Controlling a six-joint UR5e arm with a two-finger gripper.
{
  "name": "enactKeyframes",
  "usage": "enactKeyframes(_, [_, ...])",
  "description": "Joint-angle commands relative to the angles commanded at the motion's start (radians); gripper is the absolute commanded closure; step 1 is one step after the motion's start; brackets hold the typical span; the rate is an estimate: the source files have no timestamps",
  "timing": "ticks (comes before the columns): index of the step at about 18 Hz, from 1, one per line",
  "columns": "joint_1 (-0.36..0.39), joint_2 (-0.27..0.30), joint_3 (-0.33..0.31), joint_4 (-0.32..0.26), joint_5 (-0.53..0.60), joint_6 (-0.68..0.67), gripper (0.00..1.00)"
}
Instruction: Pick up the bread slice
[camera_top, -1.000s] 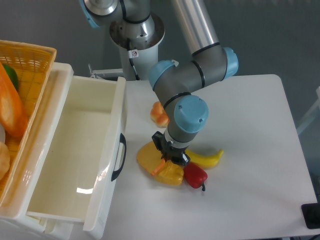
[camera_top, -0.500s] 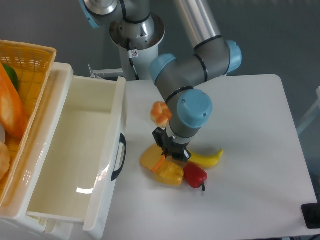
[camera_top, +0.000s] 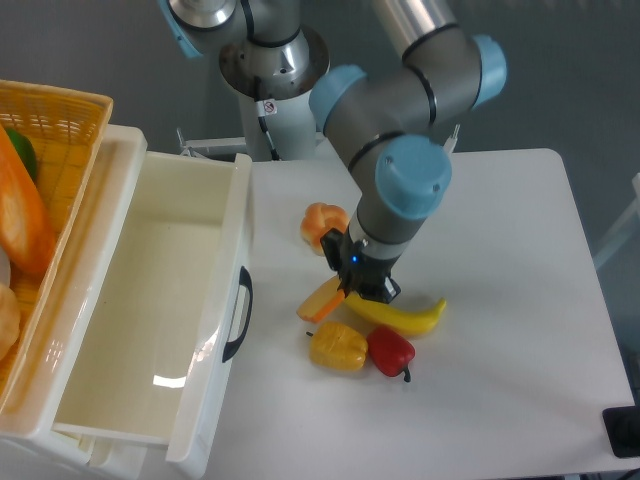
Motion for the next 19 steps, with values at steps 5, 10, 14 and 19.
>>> enactKeyframes(5, [-0.003,0.034,0.012,-0.044,-0.008,0.051,1.0])
enactKeyframes(10, [0.014,0.044,0.02,-0.101,-0.008,0.103,1.0])
enactKeyframes(14, [0.021,0.057,0.02,-0.115,-0.006,0.103,1.0])
enactKeyframes(19, [0.031,0.063,0.017,-0.123,-0.006,0.103,1.0])
